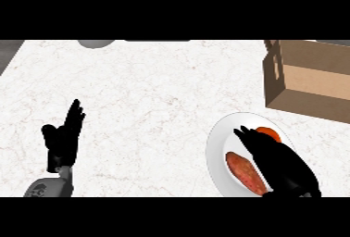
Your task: Pick the sweet potato from the plate and place it in the cardboard box
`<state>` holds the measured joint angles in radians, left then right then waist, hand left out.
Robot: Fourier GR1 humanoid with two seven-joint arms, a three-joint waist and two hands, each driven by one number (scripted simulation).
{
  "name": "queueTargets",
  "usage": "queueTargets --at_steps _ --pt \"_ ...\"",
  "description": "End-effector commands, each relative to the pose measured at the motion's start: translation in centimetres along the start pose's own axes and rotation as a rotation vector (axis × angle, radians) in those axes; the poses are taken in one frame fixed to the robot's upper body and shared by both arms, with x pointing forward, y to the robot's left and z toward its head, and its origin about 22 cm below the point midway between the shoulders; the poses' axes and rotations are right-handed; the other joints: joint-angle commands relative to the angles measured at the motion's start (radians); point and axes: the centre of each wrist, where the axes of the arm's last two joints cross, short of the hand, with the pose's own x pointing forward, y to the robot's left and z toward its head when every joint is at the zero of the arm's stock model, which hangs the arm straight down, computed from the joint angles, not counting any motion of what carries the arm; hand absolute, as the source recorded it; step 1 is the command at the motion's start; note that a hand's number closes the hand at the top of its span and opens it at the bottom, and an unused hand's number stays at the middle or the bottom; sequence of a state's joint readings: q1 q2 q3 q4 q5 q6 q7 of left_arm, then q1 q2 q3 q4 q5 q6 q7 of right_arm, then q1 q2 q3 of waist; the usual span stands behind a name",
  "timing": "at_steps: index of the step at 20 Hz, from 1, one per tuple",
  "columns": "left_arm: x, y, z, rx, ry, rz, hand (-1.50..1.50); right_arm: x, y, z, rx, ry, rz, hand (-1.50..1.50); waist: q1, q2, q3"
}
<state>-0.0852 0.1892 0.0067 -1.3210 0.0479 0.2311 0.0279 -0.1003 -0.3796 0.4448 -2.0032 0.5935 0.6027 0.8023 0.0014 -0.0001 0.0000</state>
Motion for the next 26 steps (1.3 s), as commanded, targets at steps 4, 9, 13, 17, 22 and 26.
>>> queueTargets --at_steps 4,9,13,17,22,26 --pt "0.1 -1.3 -0.1 -0.01 0.001 0.002 0.0 0.0 0.9 -1.6 0.038 0.027 0.037 -1.5 -0.001 0.0 0.0" --pt "-1.2 -0.7 0.0 -0.003 -0.003 0.015 0.0 -1.5 0.7 -1.5 0.018 0.032 0.041 -1.5 -0.002 0.0 0.0" --pt "1.1 -0.5 -1.3 -0.009 0.01 0.01 0.0 1.4 3.7 -2.1 0.031 0.024 0.051 -1.5 -0.003 0.0 0.0" --pt "-0.2 -0.5 -0.3 0.002 0.008 0.0 0.0 -2.7 2.2 -3.8 0.061 0.035 0.027 -1.5 -0.001 0.0 0.0" --pt "-0.4 0.5 -0.2 -0.004 0.009 -0.012 0.0 -0.8 3.6 -4.8 0.05 0.024 0.043 -1.5 -0.001 0.0 0.0" --pt "0.2 0.0 2.3 0.002 -0.006 0.004 0.0 -1.8 4.3 -5.5 0.046 0.031 0.039 -1.5 0.002 -0.001 0.0"
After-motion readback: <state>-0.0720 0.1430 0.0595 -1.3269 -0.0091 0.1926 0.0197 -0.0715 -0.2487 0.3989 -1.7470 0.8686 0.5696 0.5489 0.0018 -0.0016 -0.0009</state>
